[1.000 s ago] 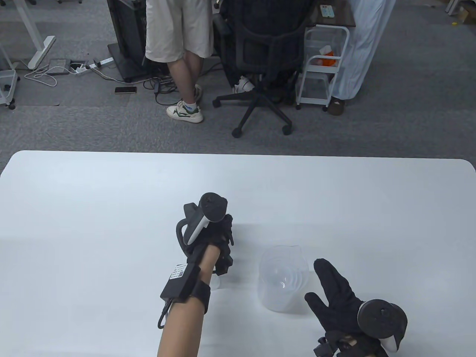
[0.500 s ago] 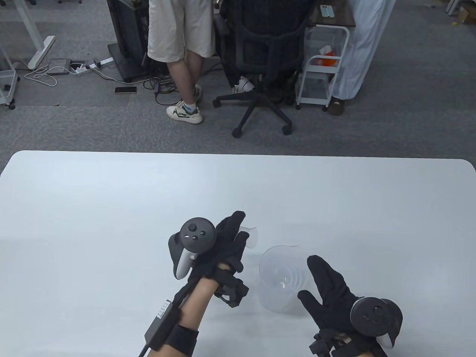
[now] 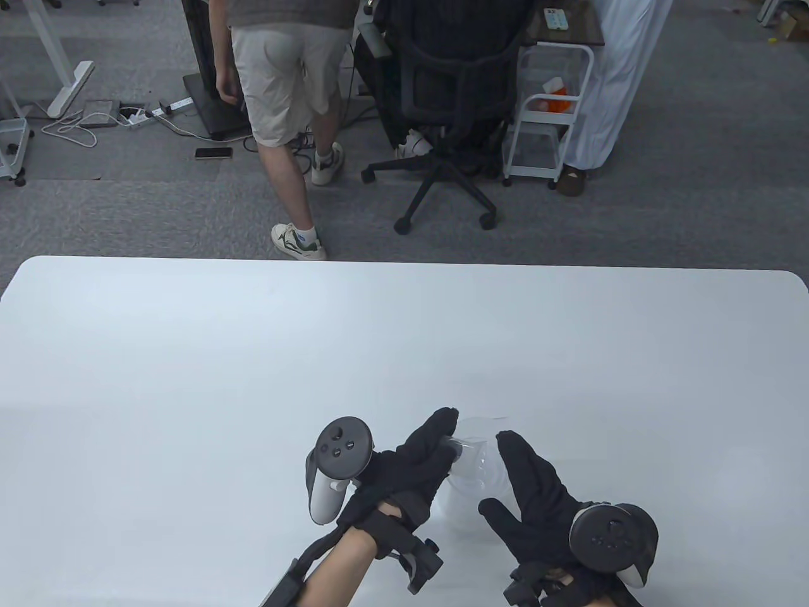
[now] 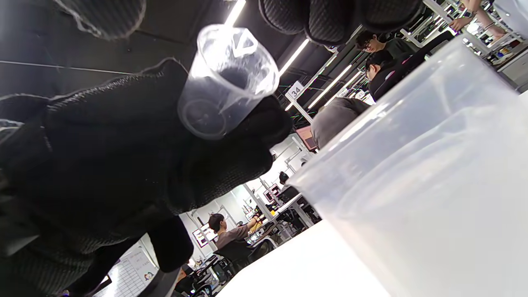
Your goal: Nest plastic beakers
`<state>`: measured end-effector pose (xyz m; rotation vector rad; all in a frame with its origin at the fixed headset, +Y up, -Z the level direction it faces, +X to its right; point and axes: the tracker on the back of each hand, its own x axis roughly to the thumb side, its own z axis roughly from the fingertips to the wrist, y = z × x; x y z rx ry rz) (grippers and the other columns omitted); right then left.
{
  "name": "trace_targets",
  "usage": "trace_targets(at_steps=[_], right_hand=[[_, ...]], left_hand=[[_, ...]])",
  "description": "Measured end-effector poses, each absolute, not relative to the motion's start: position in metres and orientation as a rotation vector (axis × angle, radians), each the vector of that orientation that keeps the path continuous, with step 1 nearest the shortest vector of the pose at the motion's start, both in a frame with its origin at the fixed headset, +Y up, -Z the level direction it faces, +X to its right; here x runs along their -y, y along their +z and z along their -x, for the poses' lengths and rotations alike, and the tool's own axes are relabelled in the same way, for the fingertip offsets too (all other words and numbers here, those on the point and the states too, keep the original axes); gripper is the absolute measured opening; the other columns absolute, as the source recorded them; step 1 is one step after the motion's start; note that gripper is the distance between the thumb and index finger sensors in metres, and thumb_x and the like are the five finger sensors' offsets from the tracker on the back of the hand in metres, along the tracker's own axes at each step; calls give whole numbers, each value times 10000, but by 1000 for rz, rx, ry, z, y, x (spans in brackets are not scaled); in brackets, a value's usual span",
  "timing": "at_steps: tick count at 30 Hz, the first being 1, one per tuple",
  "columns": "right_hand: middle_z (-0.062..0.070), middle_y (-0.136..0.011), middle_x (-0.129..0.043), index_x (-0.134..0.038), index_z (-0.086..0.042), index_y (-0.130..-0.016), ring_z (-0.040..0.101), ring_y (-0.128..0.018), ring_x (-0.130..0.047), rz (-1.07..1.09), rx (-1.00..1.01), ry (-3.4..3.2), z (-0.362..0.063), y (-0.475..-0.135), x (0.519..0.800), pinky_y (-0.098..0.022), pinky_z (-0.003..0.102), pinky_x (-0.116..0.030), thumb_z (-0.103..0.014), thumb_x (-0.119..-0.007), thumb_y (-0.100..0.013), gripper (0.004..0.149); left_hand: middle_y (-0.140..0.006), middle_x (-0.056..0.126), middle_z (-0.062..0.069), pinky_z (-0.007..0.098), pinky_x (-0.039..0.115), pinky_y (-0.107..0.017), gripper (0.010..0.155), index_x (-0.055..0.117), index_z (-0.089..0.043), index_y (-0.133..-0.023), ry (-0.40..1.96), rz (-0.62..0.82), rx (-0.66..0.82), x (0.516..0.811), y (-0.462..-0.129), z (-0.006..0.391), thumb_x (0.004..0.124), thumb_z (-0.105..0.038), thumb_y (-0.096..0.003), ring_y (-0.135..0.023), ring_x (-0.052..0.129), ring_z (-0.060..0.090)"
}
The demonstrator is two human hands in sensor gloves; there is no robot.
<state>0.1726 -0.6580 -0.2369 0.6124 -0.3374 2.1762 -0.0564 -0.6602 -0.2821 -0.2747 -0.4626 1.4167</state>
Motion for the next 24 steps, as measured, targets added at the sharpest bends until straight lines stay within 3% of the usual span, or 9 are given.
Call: trace_targets(at_steps=[11, 24], right_hand=[[178, -1076, -610, -406, -99, -1039, 422, -877, -713, -649, 383, 2164, -163, -232, 655, -629, 563, -620, -479, -690, -515, 706], [167, -1037, -676, -489, -117, -1025, 401, -830, -766, -654, 406, 2184, -161, -231, 654, -615, 542, -656, -462, -727, -502, 670]], left_hand=[[-1083, 454, 250, 516, 730, -634, 621, 405, -145, -1065, 1594, 379, 495, 677, -264, 51, 593, -350, -511, -933, 735, 487], [-1087, 484, 224, 533, 709, -625, 633, 469, -147, -1057, 1420, 162, 501, 679, -256, 60, 615, -428, -509, -925, 731, 485]])
